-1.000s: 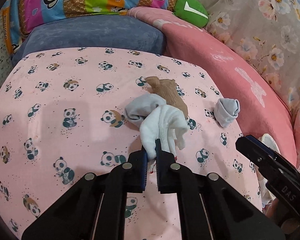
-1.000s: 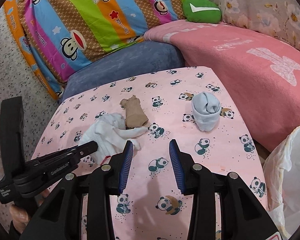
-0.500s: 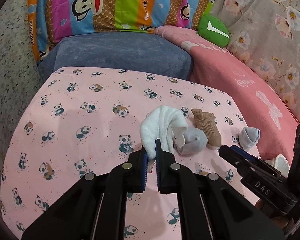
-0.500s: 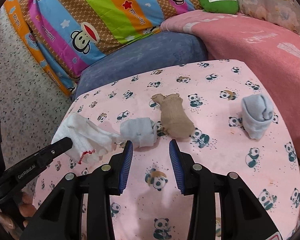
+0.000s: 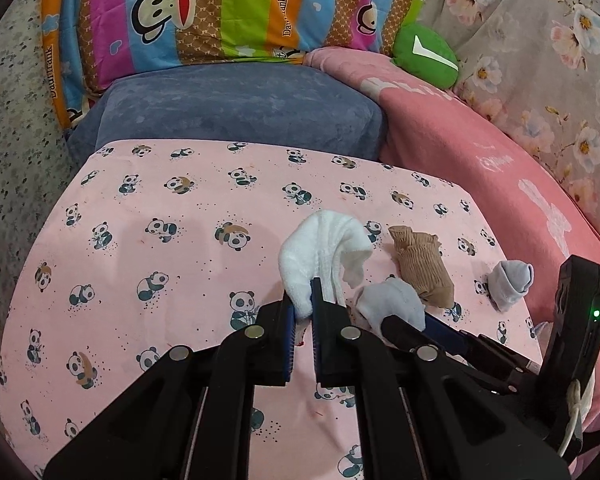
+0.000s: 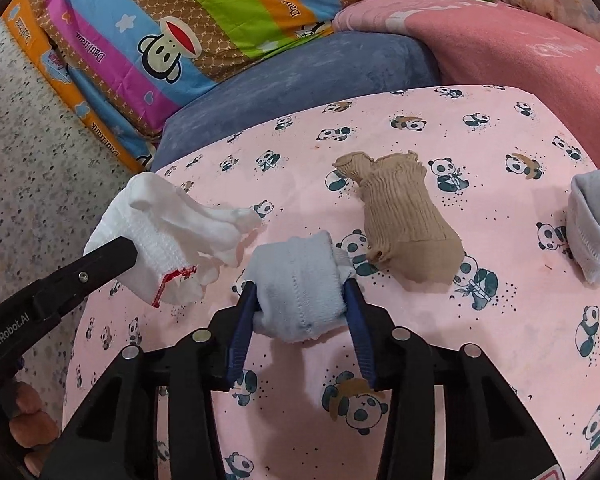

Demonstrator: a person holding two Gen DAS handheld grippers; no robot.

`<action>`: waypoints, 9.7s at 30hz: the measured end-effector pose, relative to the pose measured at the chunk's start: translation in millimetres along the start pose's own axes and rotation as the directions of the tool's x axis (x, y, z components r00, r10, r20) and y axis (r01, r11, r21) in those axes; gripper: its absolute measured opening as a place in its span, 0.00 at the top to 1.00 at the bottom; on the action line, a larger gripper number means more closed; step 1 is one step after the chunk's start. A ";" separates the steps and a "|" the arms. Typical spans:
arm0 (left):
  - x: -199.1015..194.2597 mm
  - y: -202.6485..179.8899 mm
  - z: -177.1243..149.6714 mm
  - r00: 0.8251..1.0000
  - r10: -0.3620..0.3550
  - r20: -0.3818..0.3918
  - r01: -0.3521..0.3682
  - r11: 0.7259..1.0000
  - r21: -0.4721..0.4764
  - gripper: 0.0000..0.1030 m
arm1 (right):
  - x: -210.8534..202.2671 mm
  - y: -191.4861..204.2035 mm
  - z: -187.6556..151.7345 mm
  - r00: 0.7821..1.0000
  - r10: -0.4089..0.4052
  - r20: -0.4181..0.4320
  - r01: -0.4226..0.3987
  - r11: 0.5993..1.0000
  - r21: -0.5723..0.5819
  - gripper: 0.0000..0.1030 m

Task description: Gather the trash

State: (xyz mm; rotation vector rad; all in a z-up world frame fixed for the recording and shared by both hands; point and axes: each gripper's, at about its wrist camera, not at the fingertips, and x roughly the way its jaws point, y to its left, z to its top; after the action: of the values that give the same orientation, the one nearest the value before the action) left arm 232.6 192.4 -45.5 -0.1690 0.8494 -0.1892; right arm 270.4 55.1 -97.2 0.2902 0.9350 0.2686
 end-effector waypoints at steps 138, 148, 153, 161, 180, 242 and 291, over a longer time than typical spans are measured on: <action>78.6 -108.7 5.6 0.993 0.013 -0.114 -0.002 0.996 0.089 0.18 | -120.7 -135.4 2.3 0.950 -0.246 0.190 0.234 0.969 0.085 0.43; 102.6 -104.2 4.8 0.985 -0.070 -0.160 0.078 0.996 0.041 0.53 | -74.7 -152.2 20.3 0.960 -0.244 0.139 0.231 0.968 0.103 0.46; 96.6 -105.4 1.4 0.983 -0.084 -0.162 0.089 0.996 0.029 0.74 | -71.3 -155.1 18.3 0.967 -0.221 0.128 0.210 0.973 0.093 0.73; 52.0 -132.6 -1.0 0.987 -0.110 -0.118 0.116 0.992 0.046 0.75 | -112.4 -146.2 2.4 0.966 -0.185 0.180 0.168 0.980 0.104 0.77; -63.0 -253.2 -25.1 0.970 -0.240 -0.029 0.240 0.945 0.221 0.75 | -296.3 -158.9 -42.7 0.890 -0.253 0.380 0.198 0.964 0.178 0.77; -103.7 -332.3 -109.0 0.985 -0.158 0.063 0.116 0.897 0.426 0.11 | -400.8 -233.9 -139.8 0.813 -0.474 0.337 0.397 0.876 0.273 0.34; -94.7 -324.1 -173.2 0.999 -0.036 0.034 0.018 0.901 0.434 0.08 | -383.1 -237.3 -210.0 0.783 -0.590 0.197 0.533 0.800 0.274 0.05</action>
State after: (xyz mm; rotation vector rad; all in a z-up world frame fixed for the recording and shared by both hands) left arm 8.5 -112.4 -16.8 0.2351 0.7441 -0.3954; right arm -94.5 -272.2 -13.7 0.2138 0.7325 -0.4243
